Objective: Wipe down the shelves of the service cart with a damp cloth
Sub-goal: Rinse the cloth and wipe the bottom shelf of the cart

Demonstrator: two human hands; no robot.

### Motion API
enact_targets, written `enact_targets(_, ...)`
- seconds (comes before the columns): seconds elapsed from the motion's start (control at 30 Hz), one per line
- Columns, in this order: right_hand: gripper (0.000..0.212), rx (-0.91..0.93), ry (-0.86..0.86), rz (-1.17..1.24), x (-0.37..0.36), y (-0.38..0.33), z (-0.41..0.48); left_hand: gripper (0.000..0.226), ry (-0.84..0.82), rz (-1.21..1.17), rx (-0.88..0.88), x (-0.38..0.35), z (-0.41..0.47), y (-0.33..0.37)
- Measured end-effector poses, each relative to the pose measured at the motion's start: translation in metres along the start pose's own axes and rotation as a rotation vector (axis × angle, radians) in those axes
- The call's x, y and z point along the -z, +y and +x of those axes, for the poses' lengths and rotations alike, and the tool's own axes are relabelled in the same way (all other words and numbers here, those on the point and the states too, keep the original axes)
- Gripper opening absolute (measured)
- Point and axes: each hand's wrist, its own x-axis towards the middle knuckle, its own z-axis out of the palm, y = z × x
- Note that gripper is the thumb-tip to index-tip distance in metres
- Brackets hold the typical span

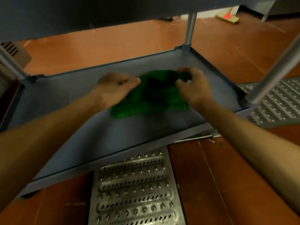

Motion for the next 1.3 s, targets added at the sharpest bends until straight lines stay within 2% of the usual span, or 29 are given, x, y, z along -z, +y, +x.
enact_targets(0.07,0.053,0.090,-0.110,-0.258,-0.026,0.010,-0.015,0.049,-0.176,0.081,-0.029,-0.023,-0.007,-0.014)
enact_targets(0.17,0.073,0.172,-0.272,-0.501,-0.065,0.026,-0.029,0.049,-0.122,0.124,-0.074,-0.053,-0.014,-0.038)
enact_targets(0.23,0.082,0.126,-0.327,-0.526,-0.085,0.033,-0.030,0.037,-0.016,0.131,-0.042,-0.067,-0.017,-0.052)
enact_targets(0.3,0.091,0.079,-0.308,-0.510,-0.100,0.033,-0.026,0.034,0.051,0.150,-0.010,-0.074,-0.018,-0.062)
enact_targets(0.43,0.122,0.010,-0.257,-0.512,-0.124,0.028,-0.016,0.033,0.049,0.170,0.021,-0.074,-0.013,-0.072)
enact_targets(0.5,0.128,0.010,-0.258,-0.596,-0.135,0.026,-0.014,0.031,0.071,0.140,0.007,-0.073,-0.010,-0.077)
enact_targets(0.67,0.123,0.017,-0.247,-0.642,-0.142,0.028,-0.007,0.035,0.184,0.173,0.018,-0.078,0.013,-0.089)
enact_targets(0.8,0.104,0.051,-0.225,-0.632,-0.142,0.034,0.001,0.034,0.264,0.178,0.102,-0.090,0.037,-0.090)
enact_targets(0.97,0.089,0.098,-0.171,-0.608,-0.140,0.043,0.024,0.063,0.201,0.121,0.040,-0.107,0.028,-0.092)
enact_targets(1.07,0.089,0.114,-0.144,-0.602,-0.139,0.052,0.042,0.059,0.154,0.080,-0.058,-0.113,0.011,-0.099)
enact_targets(1.3,0.080,0.107,-0.127,-0.596,-0.138,0.064,0.104,0.076,0.135,0.167,-0.011,-0.120,0.009,-0.107)
